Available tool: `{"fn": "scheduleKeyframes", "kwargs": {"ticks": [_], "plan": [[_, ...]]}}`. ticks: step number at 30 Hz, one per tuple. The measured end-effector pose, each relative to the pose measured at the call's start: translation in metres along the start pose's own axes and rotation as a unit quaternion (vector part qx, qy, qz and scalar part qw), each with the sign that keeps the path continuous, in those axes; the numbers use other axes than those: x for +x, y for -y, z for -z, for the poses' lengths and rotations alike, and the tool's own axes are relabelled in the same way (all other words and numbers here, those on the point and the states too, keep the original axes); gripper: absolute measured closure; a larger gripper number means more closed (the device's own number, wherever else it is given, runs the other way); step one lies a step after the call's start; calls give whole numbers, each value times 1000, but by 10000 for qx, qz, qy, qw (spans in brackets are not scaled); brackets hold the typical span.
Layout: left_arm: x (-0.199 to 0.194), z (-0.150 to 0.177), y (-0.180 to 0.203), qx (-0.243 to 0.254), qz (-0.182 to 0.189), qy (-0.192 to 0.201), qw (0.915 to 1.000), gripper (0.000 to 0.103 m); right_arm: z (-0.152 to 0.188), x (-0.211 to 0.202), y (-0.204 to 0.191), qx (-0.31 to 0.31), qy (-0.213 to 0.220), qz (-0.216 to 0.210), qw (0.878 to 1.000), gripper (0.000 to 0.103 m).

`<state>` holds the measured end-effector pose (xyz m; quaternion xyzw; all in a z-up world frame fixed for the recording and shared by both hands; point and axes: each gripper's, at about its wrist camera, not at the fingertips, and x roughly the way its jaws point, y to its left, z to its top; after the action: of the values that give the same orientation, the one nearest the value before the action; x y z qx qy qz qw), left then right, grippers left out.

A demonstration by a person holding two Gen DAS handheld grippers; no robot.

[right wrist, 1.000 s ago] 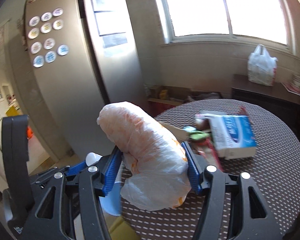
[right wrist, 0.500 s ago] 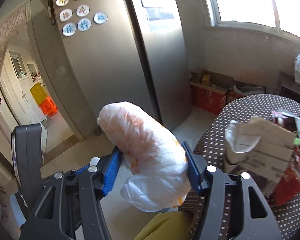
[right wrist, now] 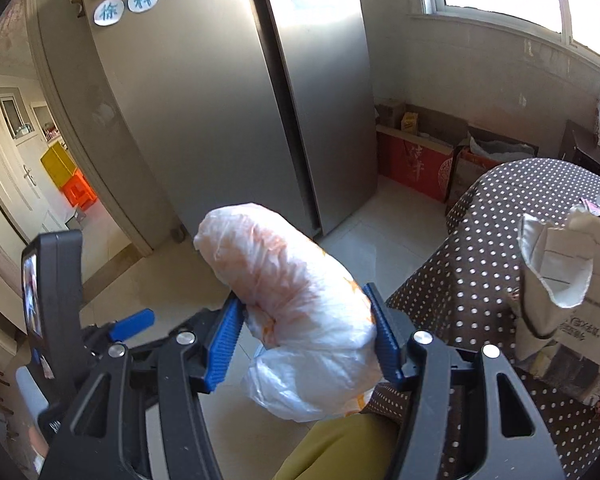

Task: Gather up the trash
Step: 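Carry both items over the blue wastebasket and open both tools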

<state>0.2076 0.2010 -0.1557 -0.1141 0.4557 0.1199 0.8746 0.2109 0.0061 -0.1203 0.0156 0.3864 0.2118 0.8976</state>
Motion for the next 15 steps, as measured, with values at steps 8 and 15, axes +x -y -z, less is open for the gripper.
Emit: {"fn": "scheduleKeyframes", "kwargs": {"ticks": [8,15], "plan": [[9,3,-34,-319,-236,-87,9992,27,10,35,-27,-112,-411,-102,9990,44],[1,12,-55,-497,-448,-59,9977,27,15,61,-52,-223,-720,-316,9967,27]]}}
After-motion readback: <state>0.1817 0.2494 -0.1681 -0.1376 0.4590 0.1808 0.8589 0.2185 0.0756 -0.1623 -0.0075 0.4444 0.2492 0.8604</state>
